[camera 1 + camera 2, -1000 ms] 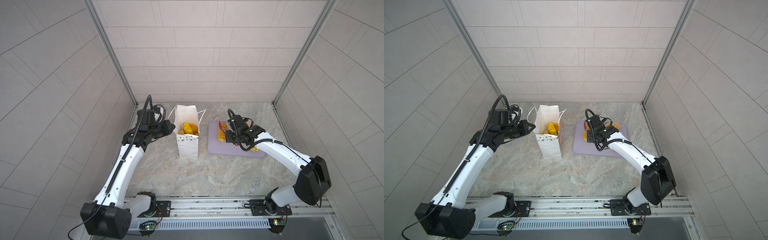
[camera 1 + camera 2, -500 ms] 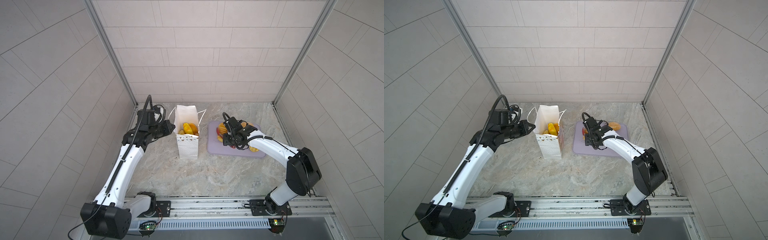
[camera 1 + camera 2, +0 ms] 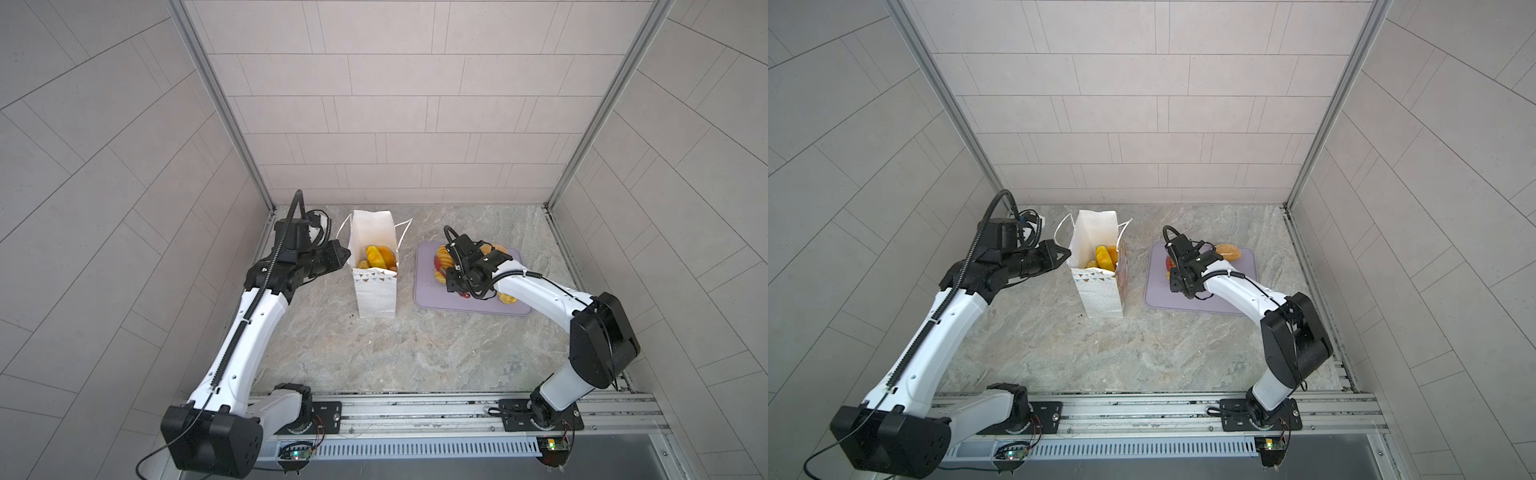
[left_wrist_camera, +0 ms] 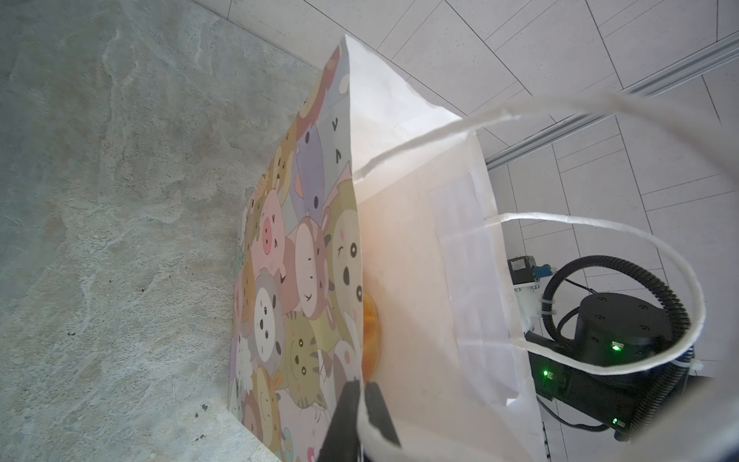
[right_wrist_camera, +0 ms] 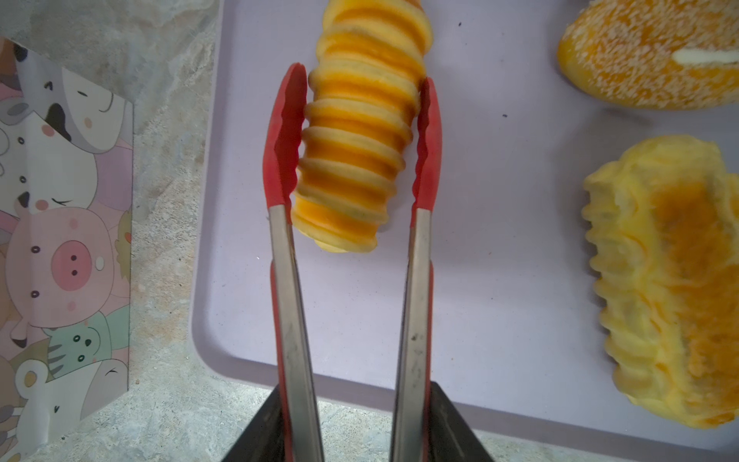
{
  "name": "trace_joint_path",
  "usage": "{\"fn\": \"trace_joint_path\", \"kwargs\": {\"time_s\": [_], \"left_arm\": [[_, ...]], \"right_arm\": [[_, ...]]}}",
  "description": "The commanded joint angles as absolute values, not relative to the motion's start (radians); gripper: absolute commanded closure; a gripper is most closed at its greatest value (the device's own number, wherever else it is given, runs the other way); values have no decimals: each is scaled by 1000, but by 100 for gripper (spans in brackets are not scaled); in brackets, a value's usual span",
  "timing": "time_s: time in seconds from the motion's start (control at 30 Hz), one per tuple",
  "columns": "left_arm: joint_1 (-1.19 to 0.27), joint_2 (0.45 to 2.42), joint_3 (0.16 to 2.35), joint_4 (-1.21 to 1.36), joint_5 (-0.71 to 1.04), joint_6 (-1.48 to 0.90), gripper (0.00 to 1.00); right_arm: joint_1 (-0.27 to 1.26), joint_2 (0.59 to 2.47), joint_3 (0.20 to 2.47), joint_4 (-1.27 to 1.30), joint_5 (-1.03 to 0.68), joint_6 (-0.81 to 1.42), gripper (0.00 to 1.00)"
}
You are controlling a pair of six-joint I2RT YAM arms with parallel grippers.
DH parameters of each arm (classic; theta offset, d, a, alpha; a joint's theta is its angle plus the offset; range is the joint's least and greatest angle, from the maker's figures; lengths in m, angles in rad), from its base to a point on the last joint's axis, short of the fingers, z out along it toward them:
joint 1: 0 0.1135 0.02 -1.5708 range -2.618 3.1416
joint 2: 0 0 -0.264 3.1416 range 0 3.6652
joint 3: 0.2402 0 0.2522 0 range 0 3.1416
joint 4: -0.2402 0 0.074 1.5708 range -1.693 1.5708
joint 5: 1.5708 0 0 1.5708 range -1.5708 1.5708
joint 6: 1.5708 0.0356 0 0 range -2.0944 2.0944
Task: Place the fake bread into the paper bag
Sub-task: 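Close the tongs on the striped spiral bread with the right gripper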
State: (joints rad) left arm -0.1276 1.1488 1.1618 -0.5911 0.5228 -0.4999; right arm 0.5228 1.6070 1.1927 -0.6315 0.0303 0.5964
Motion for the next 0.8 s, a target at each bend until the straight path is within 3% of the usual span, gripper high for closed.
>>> {"fn": "trace_joint_path", "kwargs": {"time_s": [0.0, 0.77], "left_arm": [[-129, 1128, 1150, -598, 526, -494, 92], [-130, 1128, 1151, -596, 526, -497, 92]], "right_arm": [[528, 1592, 1203, -627, 62, 602, 52], [505, 1439, 1200, -663, 101, 555, 63]]}}
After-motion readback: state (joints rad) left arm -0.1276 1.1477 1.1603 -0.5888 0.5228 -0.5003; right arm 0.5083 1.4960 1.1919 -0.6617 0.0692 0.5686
